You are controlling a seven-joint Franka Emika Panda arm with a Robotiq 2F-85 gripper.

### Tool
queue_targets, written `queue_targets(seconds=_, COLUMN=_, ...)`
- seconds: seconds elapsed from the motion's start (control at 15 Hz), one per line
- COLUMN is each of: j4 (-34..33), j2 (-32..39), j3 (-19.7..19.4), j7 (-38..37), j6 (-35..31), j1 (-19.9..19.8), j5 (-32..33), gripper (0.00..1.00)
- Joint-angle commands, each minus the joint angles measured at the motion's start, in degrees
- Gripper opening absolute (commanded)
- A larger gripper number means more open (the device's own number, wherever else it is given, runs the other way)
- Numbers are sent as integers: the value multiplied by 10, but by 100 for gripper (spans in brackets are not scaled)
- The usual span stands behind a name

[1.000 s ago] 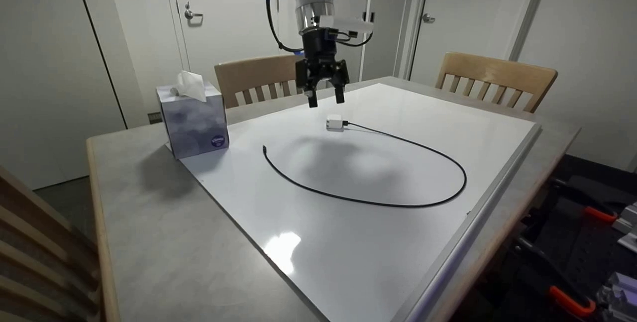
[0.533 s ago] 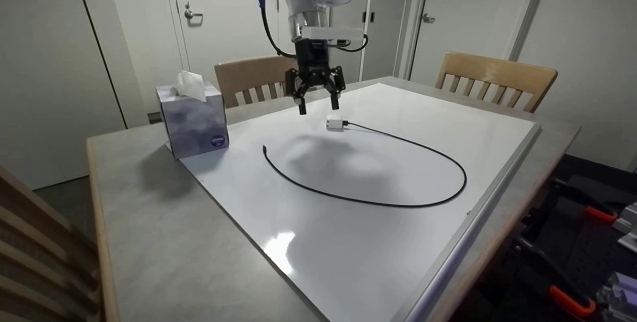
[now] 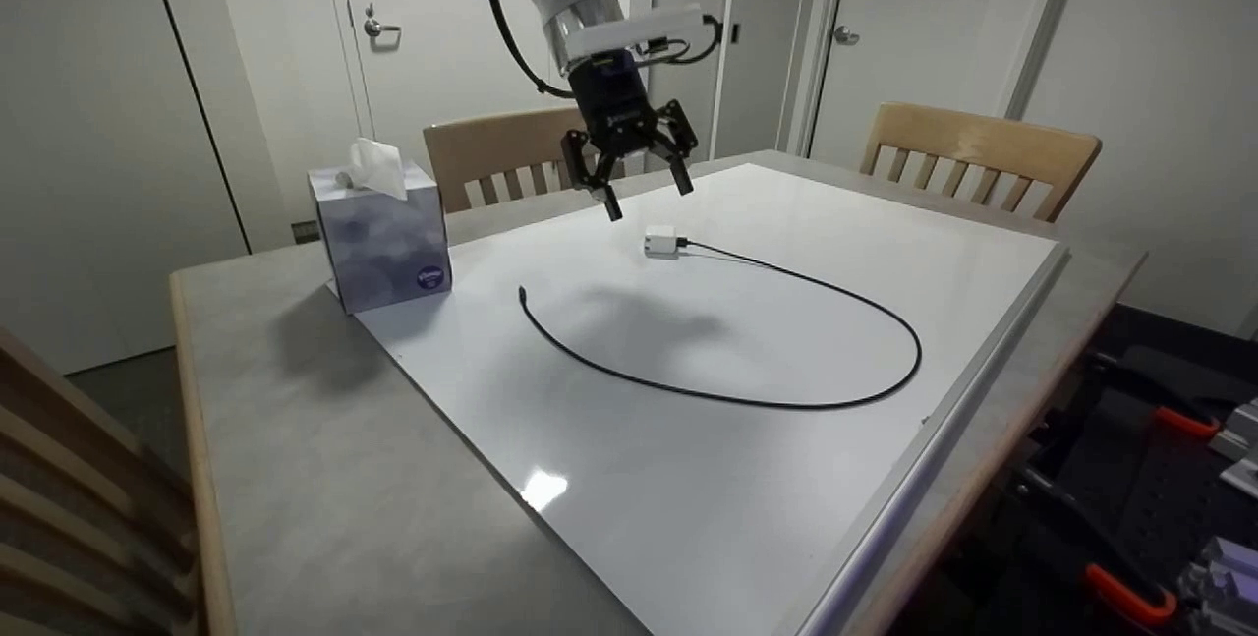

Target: Coil the charger on the table

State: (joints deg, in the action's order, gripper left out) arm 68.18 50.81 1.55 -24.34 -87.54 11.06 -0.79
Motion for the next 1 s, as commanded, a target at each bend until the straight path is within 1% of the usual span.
queue_targets(seconds=0.0, j4=-90, j2=46, j3=-23, j7=-47, j6=65, j1=45, j5=37, gripper=100)
queue_targets(seconds=0.13, j4=-116, j2=63, j3=-30, j7=-70, j6=56, j1=66, j5=54, gripper=100)
queue_targets(seconds=0.33, j4=-128, j2=76, j3=-43, j7=-117, j6=-3, j1=92, j5=83, gripper=100)
queue_targets(seconds=0.53, j4=-109, j2=70, j3=-49, j7=-186, j6=-98, j1=108, j5=93, gripper=100)
queue_targets(seconds=0.73, j4=-50, j2=37, j3=-53, j7=-242, j6=-219, j1=117, j5=98, gripper=100)
queue_targets(seconds=0.8, j4=-99, j2=67, j3=-43, j7=-219, j6=-161, j1=109, j5=88, gripper=100)
queue_targets(seconds=0.87, j4=-95, j2=65, j3=-44, j7=-229, j6=-187, j1=112, j5=90, gripper=100)
queue_targets(seconds=0.93, j4=-92, j2=65, j3=-45, j7=-235, j6=-197, j1=113, j5=91, gripper=100)
